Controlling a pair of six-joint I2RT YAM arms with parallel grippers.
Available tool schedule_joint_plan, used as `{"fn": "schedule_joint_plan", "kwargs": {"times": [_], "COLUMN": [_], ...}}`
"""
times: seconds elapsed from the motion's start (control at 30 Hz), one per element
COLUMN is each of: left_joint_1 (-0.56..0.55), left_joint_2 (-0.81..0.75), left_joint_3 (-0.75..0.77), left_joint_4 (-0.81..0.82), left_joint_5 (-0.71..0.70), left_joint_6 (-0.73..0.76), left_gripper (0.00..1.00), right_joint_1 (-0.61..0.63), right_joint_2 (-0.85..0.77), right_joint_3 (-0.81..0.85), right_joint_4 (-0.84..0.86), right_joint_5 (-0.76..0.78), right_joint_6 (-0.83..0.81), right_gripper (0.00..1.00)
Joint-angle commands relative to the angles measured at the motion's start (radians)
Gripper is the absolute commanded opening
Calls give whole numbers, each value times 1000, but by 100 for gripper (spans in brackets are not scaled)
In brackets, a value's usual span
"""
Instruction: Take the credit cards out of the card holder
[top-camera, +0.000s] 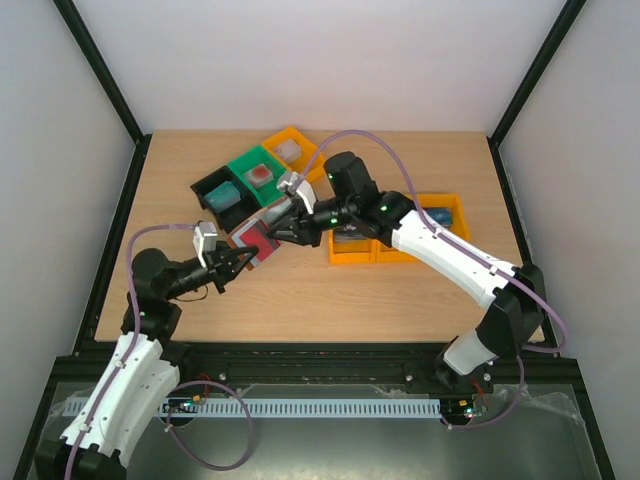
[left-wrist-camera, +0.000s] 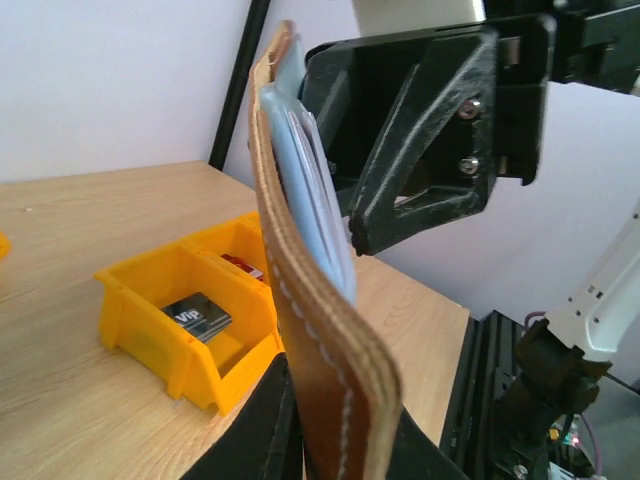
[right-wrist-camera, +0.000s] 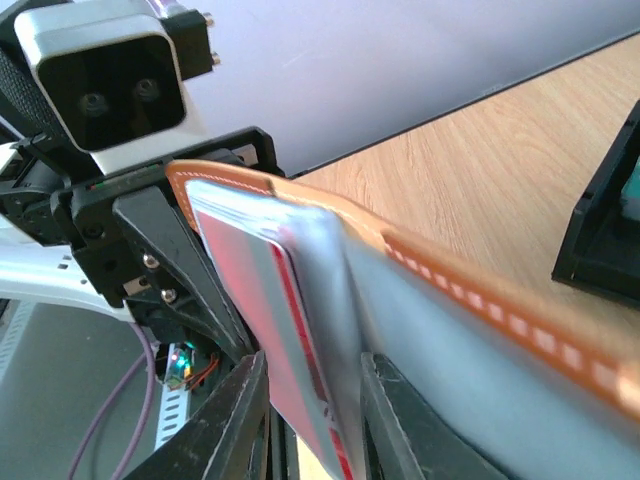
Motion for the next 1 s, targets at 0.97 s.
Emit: {"fn": "schedule_joint_plan", "kwargs": {"times": [0.97], "left_joint_1": [-5], "left_joint_2": [-17], "left_joint_3": [-11], "left_joint_4": [249], "left_joint_5": [169], "left_joint_6": [-122], "left_gripper": [23], "right_joint_1": [-70], "right_joint_2": [-77], "right_joint_3": [-102], "right_joint_4": [67], "right_joint_5": [-287], "right_joint_6": [-66], "right_gripper": [2]}}
